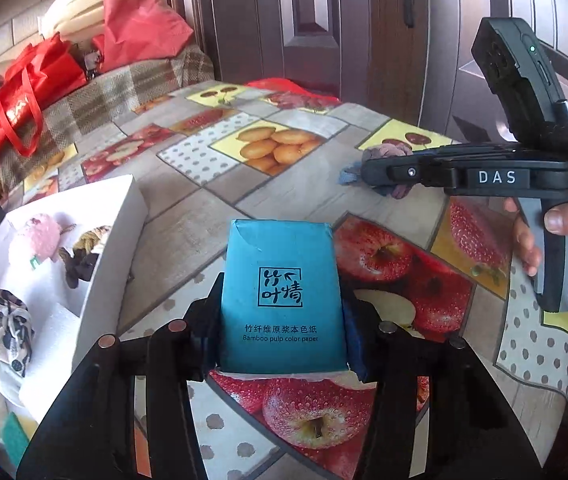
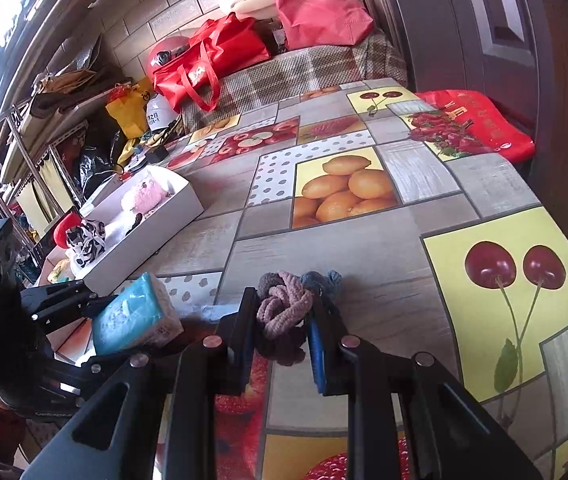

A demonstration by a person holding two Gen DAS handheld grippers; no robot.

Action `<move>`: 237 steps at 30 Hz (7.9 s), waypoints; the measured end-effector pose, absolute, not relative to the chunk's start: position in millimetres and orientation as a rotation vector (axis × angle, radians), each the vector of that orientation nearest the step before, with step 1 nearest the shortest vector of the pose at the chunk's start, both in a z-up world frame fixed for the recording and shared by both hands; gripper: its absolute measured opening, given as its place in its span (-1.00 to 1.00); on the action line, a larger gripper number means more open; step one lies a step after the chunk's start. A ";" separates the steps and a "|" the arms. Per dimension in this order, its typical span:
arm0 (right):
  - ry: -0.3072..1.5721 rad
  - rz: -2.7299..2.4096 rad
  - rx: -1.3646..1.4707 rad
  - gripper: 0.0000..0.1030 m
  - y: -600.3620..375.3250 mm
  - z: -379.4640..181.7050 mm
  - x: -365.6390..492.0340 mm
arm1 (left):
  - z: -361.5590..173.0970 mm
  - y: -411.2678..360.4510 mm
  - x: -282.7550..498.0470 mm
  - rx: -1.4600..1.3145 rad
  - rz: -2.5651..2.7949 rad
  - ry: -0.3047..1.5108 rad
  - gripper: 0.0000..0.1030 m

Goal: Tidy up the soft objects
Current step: 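Carry the blue tissue pack and rope toy over the white box, then open both tools to drop the blue tissue pack and rope toy into the box, then withdraw both open tools back from the box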

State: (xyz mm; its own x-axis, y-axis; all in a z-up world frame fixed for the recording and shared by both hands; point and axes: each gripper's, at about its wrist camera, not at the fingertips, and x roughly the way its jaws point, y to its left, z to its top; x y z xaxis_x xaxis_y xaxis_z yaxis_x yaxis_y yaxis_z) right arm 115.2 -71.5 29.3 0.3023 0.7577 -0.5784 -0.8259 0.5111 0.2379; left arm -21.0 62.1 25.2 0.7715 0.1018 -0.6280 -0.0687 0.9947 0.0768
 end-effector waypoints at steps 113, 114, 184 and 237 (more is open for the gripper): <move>0.285 1.176 -0.281 -0.55 156.5 50.7 -7.9 | 51.2 274.3 -164.2 -0.191 0.672 0.290 -0.03; 0.288 1.179 -0.279 -0.55 156.6 50.8 -7.4 | 51.5 273.1 -161.2 -0.182 0.669 0.296 -0.03; 0.217 0.801 0.029 1.00 -69.4 71.8 -5.6 | 52.7 128.8 -136.4 -0.092 0.636 0.341 1.00; 0.183 0.742 0.094 1.00 -111.2 72.8 -3.1 | 48.6 98.3 -131.0 -0.080 0.702 0.446 1.00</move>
State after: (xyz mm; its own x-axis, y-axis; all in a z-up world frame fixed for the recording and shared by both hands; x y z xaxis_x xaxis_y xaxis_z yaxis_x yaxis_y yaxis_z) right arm -3.1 -111.2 72.8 0.7219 0.6793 -0.1318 -0.6630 0.7336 0.1495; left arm -131.0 98.3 48.6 0.6739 0.6062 -0.4223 -0.6398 0.7647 0.0768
